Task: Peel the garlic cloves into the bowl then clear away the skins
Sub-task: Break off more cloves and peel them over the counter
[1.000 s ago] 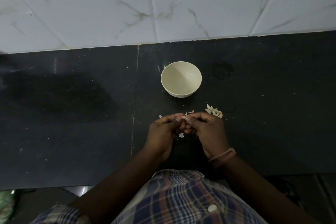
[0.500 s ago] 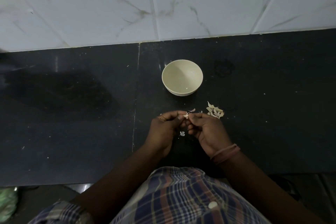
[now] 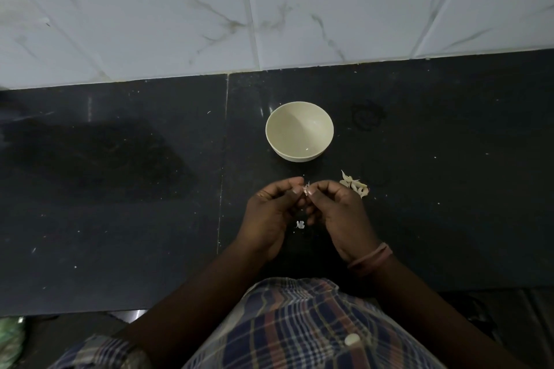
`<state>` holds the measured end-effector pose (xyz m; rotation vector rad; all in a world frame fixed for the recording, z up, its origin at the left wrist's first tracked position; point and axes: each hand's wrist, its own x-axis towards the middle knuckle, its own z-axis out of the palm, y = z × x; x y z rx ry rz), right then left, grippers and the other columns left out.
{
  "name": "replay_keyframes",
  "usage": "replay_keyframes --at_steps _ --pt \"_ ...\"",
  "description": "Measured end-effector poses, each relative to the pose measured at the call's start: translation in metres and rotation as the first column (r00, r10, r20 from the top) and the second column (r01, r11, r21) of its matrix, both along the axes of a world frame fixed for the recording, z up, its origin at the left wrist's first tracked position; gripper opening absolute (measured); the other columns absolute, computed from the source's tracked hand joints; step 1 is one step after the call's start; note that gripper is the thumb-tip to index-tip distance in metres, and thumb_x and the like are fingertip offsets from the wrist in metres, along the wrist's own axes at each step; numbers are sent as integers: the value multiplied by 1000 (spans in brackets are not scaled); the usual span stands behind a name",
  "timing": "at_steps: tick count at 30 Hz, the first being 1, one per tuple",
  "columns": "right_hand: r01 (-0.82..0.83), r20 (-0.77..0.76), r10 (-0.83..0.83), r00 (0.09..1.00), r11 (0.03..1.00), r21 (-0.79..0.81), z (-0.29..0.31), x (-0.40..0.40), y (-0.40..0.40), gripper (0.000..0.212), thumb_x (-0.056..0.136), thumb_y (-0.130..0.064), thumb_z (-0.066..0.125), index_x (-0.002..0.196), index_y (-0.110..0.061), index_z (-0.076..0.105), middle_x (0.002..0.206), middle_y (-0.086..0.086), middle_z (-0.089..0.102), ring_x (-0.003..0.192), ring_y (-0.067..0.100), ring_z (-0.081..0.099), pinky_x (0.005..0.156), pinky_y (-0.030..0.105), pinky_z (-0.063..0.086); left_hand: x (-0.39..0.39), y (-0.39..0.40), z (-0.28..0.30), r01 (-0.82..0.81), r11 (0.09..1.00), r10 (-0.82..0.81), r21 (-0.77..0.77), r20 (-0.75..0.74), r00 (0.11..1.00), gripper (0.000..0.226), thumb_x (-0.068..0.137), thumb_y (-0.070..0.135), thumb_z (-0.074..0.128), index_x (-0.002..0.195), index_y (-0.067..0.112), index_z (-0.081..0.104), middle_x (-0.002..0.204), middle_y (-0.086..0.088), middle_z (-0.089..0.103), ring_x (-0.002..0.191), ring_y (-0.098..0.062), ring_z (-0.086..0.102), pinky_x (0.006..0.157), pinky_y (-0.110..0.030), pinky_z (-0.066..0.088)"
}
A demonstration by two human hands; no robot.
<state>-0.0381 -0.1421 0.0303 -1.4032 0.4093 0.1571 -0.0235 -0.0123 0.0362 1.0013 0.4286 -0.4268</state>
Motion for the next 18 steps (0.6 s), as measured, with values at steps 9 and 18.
replay_keyframes --at_steps 9,18 --pt "64 -46 -62 997 997 38 2 6 11 16 101 -7 56 90 -3 66 63 9 59 53 18 51 45 27 42 5 0 3 -13 1000 13 -20 -5 1000 19 95 -8 56 102 2 70 82 -9 75 67 -12 70 63 -23 58" --pt "170 -95 -158 983 976 138 3 11 18 17 102 -7 51 89 -7 63 65 5 62 57 16 53 48 27 40 10 6 1 35 999 -35 13 6 999 18 93 -7 59 101 4 72 84 -11 74 71 -15 69 67 -28 60"
